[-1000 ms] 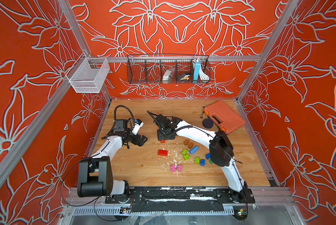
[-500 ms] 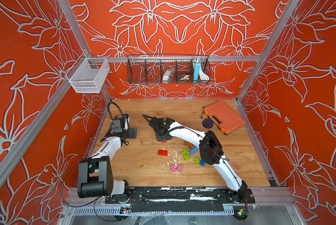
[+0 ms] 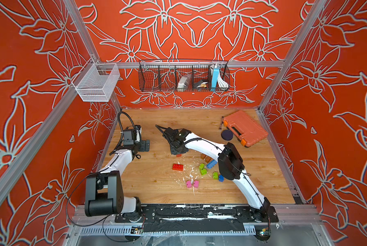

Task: Assemble the letter h with lego
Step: Pick up the lego brick from the center of the board, then assemble the lego brick with the lego brick.

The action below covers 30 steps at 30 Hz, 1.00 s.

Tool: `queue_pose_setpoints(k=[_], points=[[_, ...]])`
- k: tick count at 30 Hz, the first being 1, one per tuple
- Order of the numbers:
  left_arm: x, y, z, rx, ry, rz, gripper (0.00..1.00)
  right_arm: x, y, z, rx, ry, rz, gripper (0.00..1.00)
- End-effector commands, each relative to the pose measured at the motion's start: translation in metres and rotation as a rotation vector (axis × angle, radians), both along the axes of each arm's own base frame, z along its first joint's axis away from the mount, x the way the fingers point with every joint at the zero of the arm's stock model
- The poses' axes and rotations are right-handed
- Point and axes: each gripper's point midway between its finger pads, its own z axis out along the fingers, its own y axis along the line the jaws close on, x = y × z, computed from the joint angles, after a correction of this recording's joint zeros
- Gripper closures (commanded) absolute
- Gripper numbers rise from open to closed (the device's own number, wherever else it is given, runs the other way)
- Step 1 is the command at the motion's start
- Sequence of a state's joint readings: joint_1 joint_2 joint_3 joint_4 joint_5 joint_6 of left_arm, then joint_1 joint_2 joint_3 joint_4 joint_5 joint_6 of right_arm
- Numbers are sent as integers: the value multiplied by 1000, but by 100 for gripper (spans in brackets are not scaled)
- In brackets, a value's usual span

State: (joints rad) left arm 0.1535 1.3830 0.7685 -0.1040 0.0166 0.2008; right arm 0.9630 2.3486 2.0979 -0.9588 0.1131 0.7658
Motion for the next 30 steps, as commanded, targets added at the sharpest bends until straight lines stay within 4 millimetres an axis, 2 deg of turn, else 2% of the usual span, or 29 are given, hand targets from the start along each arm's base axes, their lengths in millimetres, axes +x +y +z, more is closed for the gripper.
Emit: queue_pose_setpoints(k=[1, 8, 14, 18, 22, 30], points=[[-1, 2, -2, 1, 10, 6, 1, -9, 2, 36, 45, -36, 122, 73], [0, -4, -1, -23, 9, -23, 1, -41, 10, 44, 133, -59, 493, 76], [1, -12, 2, -64, 3, -44, 1, -71, 17, 47, 211, -27, 706, 76], [2, -12, 1, -69, 7, -47, 1, -78, 19, 43, 201, -50, 799, 78], [1, -14, 0, -73, 12, -57, 1, -86, 19, 40, 191, -55, 885, 84], [-1, -21, 4, -91, -10, -95, 1, -100, 14, 41, 187, -60, 991, 84]])
